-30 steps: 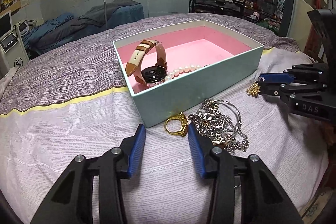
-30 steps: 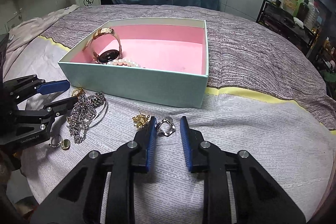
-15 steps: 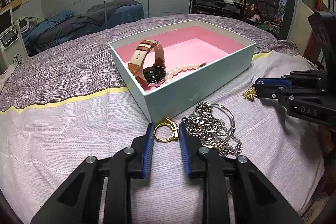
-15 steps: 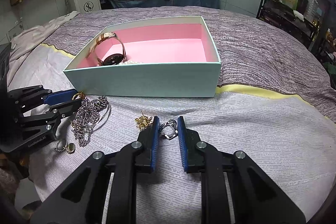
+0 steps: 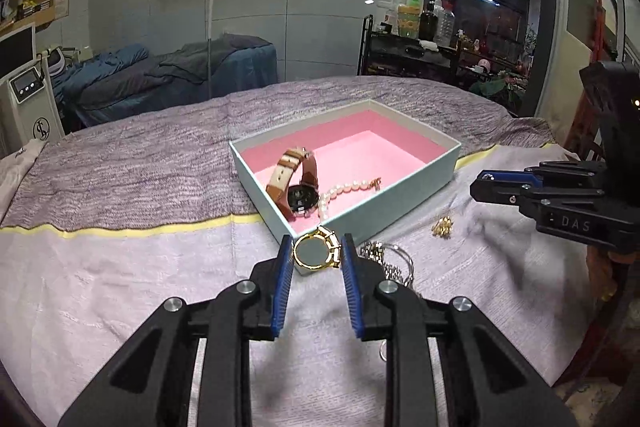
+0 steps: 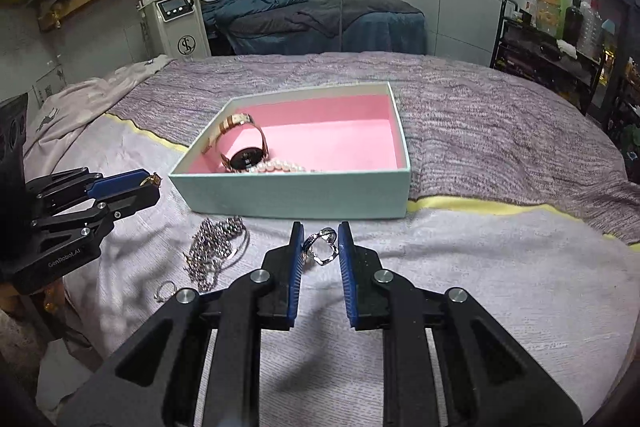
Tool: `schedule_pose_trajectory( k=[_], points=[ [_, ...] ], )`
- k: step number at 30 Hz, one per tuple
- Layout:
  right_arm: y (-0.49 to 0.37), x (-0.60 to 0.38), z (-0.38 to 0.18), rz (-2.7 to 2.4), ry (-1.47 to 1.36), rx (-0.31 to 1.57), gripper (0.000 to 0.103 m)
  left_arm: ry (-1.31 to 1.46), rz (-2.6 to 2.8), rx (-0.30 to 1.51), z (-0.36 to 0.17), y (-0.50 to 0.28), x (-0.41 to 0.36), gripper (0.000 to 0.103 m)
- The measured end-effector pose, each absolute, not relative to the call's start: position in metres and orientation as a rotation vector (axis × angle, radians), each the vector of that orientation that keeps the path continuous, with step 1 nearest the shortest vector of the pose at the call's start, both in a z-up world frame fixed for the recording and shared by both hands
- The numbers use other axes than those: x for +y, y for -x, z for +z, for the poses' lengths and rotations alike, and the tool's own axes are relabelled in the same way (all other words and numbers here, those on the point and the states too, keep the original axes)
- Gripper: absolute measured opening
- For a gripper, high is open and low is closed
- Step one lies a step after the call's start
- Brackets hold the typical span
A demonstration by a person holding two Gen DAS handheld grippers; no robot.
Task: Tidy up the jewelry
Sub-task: 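Grasp the gold ring with the left tool while the right tool grasps a silver ring, then lower both rings into the pink box and open both tools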
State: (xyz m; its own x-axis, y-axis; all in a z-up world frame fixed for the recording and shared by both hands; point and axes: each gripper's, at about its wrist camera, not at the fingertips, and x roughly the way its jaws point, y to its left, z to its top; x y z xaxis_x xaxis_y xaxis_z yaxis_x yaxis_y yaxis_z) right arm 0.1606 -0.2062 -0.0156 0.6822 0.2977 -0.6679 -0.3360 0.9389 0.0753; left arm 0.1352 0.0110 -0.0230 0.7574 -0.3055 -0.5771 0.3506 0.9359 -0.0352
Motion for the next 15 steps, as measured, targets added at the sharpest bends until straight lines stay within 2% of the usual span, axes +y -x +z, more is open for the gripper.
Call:
schedule_pose_trajectory(
  k=[6, 15],
  points=[
    [-0.184, -0.198, 0.008, 0.354, 0.077, 0.681, 0.018, -0.117, -0.362, 0.555, 0.001, -0.164, -0.003, 0.023],
    [-0.230, -0.192, -0.002, 0.321, 0.066, 0.723, 0.018, -0.169, -0.375, 0.600, -0.010, -0.212, -0.025, 0.023]
  ],
)
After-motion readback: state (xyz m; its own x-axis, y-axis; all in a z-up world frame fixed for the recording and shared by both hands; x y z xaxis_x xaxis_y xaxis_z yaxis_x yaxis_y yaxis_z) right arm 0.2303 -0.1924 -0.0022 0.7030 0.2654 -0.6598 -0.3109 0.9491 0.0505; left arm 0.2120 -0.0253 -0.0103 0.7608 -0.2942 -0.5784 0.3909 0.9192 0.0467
